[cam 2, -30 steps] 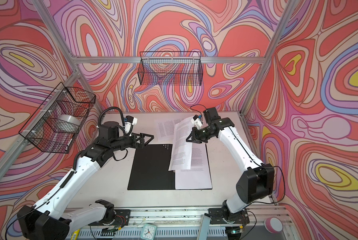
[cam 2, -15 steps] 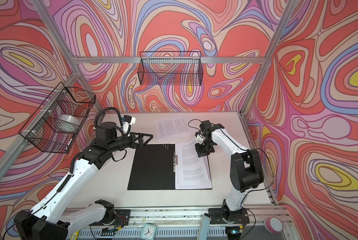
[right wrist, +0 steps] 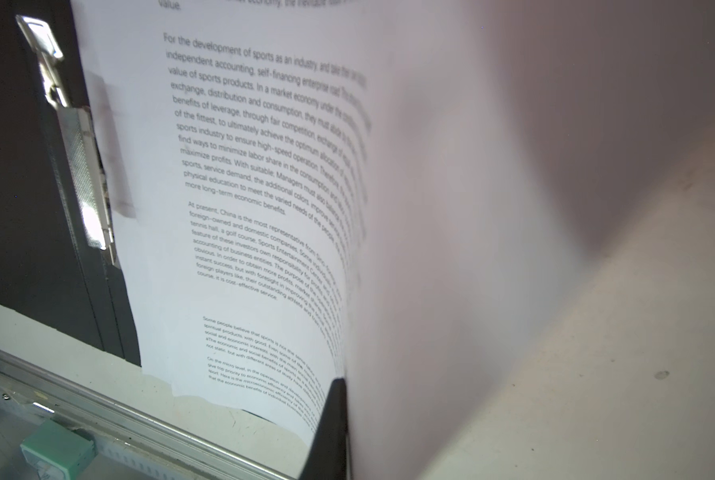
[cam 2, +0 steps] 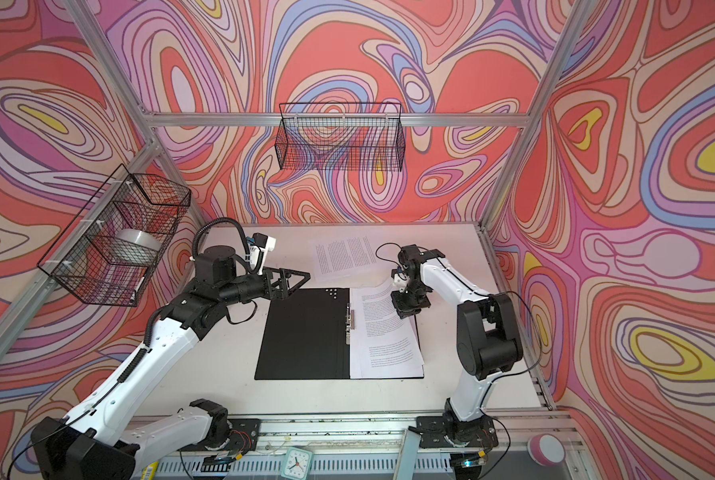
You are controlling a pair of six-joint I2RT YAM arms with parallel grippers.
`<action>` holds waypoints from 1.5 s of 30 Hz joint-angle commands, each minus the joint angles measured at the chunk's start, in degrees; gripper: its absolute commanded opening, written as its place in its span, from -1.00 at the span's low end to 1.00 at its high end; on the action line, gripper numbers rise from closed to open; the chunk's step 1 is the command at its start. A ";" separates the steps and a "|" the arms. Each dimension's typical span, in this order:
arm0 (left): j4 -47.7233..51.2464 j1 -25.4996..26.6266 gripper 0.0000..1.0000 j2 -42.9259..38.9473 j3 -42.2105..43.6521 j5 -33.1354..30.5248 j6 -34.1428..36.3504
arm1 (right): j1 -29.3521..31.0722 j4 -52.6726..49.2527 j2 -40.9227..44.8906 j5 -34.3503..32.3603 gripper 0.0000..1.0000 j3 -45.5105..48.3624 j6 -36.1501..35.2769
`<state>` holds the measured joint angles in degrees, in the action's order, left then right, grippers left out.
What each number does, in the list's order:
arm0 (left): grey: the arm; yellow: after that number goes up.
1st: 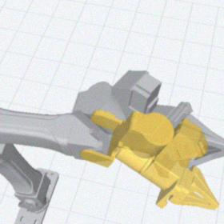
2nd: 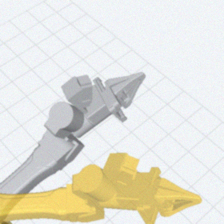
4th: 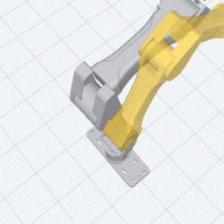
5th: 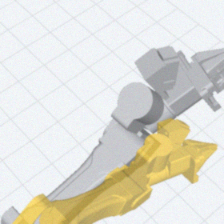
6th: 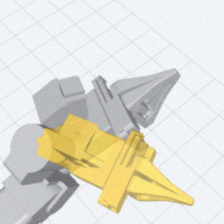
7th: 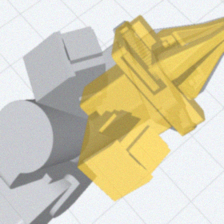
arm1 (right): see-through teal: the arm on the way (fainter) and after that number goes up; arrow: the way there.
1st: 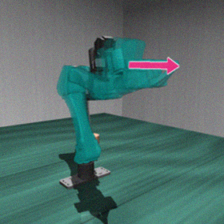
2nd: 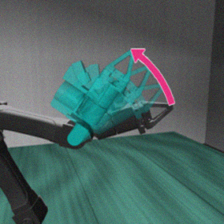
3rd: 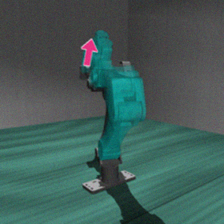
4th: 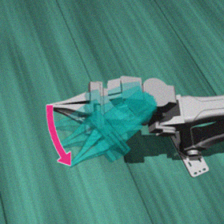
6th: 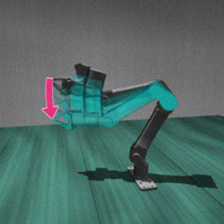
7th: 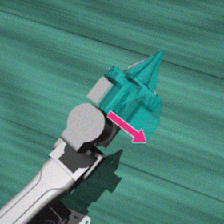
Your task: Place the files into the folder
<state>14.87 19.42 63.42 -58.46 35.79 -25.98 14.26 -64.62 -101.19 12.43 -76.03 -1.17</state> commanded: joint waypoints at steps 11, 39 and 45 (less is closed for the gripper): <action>-2.17 0.17 1.00 0.25 0.53 1.71 -0.92 | -0.16 -0.79 -2.37 3.02 -1.00 0.35 6.50; -2.74 0.15 1.00 0.98 0.72 2.34 -1.88 | -1.17 4.37 -0.77 6.73 -1.00 4.29 12.17; -2.74 0.17 1.00 0.99 0.72 2.18 -1.80 | -1.30 5.22 -0.72 7.16 -1.00 4.49 12.46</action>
<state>13.85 19.46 64.05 -58.35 37.47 -27.68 13.21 -60.53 -103.39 18.90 -72.07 10.79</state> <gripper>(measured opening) 0.994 0.047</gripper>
